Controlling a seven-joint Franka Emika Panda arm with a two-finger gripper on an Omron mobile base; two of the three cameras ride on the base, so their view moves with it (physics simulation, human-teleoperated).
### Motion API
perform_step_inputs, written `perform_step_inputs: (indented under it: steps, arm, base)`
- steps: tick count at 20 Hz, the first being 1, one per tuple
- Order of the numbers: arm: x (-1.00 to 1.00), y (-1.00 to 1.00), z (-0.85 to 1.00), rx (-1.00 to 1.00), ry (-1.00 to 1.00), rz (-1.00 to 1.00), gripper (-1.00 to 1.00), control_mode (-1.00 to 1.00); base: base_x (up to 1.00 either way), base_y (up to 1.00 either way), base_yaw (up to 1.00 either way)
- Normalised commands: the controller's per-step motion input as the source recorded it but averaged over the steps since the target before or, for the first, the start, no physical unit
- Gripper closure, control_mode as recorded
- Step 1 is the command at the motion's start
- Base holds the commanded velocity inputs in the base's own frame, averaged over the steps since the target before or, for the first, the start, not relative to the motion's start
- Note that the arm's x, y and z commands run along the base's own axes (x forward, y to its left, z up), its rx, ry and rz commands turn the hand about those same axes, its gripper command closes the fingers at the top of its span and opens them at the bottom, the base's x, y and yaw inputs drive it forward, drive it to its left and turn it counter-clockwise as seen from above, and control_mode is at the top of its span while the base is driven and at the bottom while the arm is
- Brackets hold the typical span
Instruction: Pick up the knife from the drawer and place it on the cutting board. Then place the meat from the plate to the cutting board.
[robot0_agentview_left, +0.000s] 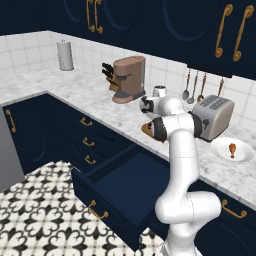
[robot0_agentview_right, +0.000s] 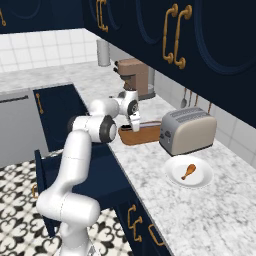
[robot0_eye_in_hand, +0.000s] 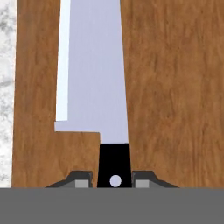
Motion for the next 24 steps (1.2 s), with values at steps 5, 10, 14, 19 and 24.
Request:
perform_step_inputs:
  steps: [5, 10, 14, 19, 24]
  arm:
    - [0.04, 0.0, 0.0, 0.0, -0.04, 0.0, -1.0, -1.0]
    - [0.0, 0.0, 0.08, 0.0, 0.01, 0.0, -1.0, -1.0]
    - [-0.41, 0.0, 0.58, -0.01, -0.02, 0.0, -1.0, -1.0]
    - [-0.89, 0.19, 0.51, -0.04, -0.05, 0.02, -1.0, -1.0]
    - [-1.0, 0.1, 0.04, -0.1, -0.13, 0.12, -1.0, -1.0]
  base:
    - [0.0, 0.0, 0.0]
    - [0.0, 0.0, 0.0]
    - [0.0, 0.0, 0.0]
    - [0.0, 0.0, 0.0]
    - [0.0, 0.0, 0.0]
